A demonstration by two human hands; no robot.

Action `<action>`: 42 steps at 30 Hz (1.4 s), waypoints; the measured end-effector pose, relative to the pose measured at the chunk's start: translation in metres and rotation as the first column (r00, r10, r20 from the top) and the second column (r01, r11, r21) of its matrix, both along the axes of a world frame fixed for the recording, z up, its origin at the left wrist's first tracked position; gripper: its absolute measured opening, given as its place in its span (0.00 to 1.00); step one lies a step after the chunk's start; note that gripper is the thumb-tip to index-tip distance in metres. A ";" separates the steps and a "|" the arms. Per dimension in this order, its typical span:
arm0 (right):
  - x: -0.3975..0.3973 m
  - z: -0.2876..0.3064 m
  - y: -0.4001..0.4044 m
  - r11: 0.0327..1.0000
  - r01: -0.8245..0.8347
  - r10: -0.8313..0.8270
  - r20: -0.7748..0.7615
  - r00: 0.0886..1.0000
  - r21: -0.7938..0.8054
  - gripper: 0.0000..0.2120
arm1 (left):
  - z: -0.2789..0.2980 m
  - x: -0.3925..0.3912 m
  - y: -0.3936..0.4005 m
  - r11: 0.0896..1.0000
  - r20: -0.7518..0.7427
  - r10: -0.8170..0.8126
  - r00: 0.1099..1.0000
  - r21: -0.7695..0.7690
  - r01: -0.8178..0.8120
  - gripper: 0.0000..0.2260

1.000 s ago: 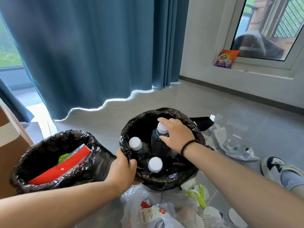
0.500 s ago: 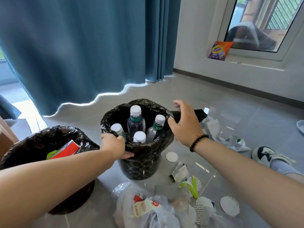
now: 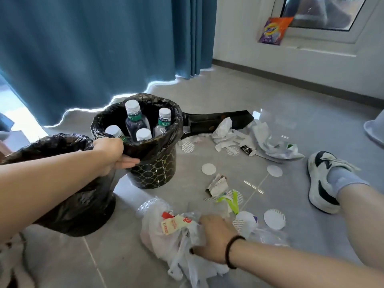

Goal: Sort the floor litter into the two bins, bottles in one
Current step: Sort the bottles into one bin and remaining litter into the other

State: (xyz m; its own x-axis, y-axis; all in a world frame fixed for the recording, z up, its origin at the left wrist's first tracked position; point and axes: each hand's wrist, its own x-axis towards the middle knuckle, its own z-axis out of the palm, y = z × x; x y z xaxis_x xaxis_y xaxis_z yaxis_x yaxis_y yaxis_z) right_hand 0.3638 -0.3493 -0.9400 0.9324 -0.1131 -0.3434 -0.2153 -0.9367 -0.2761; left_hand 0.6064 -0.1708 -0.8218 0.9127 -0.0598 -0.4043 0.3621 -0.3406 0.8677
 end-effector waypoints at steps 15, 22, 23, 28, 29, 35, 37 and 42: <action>0.010 0.120 -0.010 0.921 0.220 -0.325 0.326 0.888 0.321 0.08 | 0.044 -0.145 0.048 0.687 -0.058 -0.605 0.794 0.465 0.558 0.36; -0.026 0.229 -0.020 0.916 0.220 -0.361 0.445 0.820 0.336 0.10 | 0.092 -0.164 0.040 0.459 0.117 -0.864 0.490 0.583 0.670 0.44; -0.028 0.240 -0.022 0.890 0.229 -0.395 0.415 0.820 0.394 0.10 | 0.095 -0.165 0.041 0.484 0.164 -0.859 0.485 0.571 0.663 0.43; -0.020 0.262 -0.021 0.828 0.241 -0.426 0.290 0.857 0.506 0.09 | 0.089 -0.163 0.043 0.724 0.412 -0.688 0.597 0.334 0.603 0.13; -0.020 0.259 -0.018 0.851 0.219 -0.396 0.310 0.864 0.477 0.09 | 0.087 -0.165 0.044 0.756 0.429 -0.651 0.626 0.292 0.586 0.08; -0.040 0.214 0.004 1.000 0.006 -0.014 0.437 0.900 0.019 0.30 | 0.073 -0.159 0.047 0.859 0.339 -0.512 0.789 0.198 0.472 0.08; -0.041 0.211 0.007 0.994 -0.104 0.077 0.474 0.877 0.030 0.37 | 0.075 -0.156 0.046 0.856 0.289 -0.517 0.806 0.155 0.493 0.06; -0.039 0.212 0.011 0.971 -0.233 0.177 0.518 0.837 0.046 0.37 | 0.087 -0.154 0.035 0.843 0.219 -0.530 0.819 0.034 0.537 0.10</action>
